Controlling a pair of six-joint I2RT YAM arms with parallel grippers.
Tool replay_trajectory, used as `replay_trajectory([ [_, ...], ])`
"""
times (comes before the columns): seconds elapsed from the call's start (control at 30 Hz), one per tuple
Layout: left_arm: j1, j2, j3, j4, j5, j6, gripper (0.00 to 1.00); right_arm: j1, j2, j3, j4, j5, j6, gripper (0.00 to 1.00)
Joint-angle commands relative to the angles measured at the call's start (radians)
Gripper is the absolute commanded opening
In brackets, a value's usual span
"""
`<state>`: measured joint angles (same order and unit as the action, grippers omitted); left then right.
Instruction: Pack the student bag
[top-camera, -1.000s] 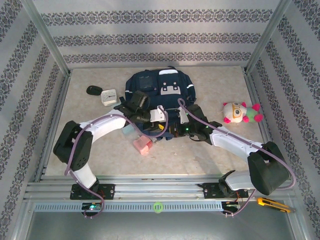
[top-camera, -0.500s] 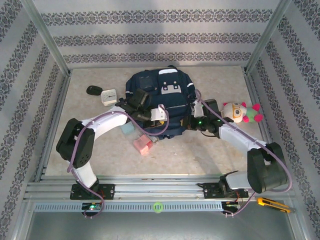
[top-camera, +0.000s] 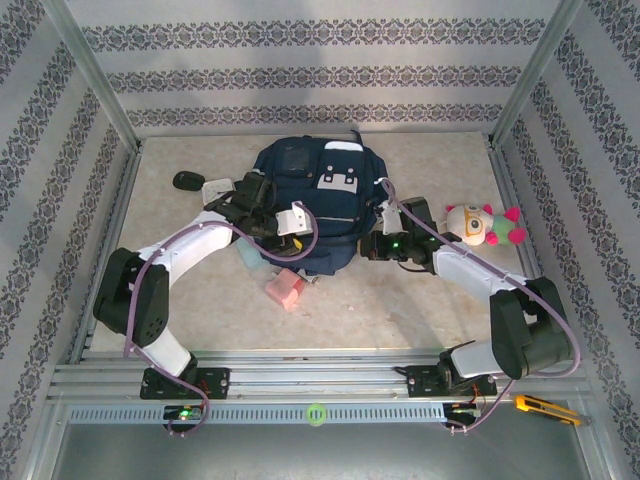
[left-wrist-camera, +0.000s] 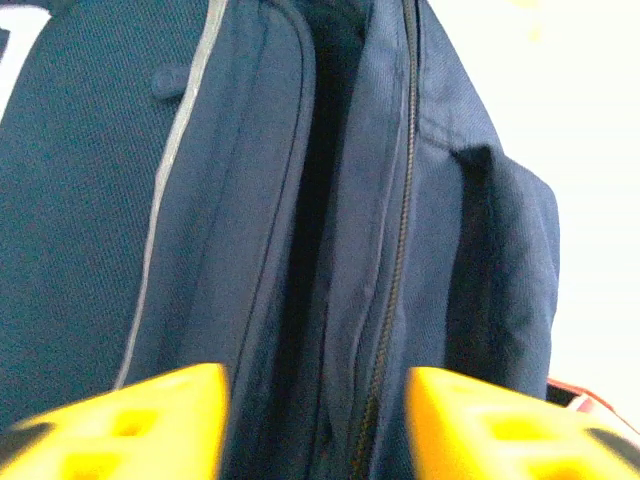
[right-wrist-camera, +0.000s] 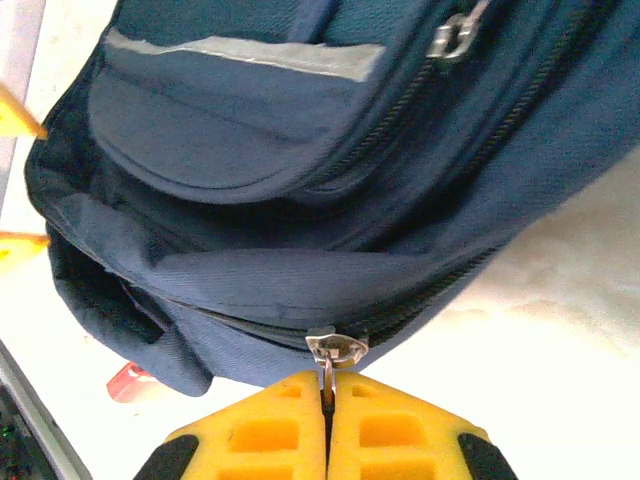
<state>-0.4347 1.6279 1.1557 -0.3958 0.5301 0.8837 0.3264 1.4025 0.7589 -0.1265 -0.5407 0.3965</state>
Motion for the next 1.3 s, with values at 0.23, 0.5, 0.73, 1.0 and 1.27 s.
replay_trajectory([
  [0.23,-0.214,0.146,0.073,0.259,-0.141,-0.190,0.79,0.037,-0.046,-0.001,0.053,0.007,0.025,0.00],
  [0.5,-0.226,0.155,0.046,0.265,-0.218,-0.142,0.28,-0.035,-0.040,-0.017,0.078,-0.022,0.026,0.00],
  [0.73,-0.177,0.003,-0.055,0.268,-0.006,-0.123,0.00,-0.216,0.169,0.039,0.198,-0.044,0.086,0.00],
  [1.0,-0.154,-0.068,-0.071,0.176,0.107,-0.073,0.00,-0.303,0.350,0.135,0.336,-0.020,0.200,0.00],
  [1.27,-0.154,-0.068,-0.086,0.197,0.093,-0.082,0.00,-0.303,0.262,0.068,0.328,-0.027,0.164,0.00],
])
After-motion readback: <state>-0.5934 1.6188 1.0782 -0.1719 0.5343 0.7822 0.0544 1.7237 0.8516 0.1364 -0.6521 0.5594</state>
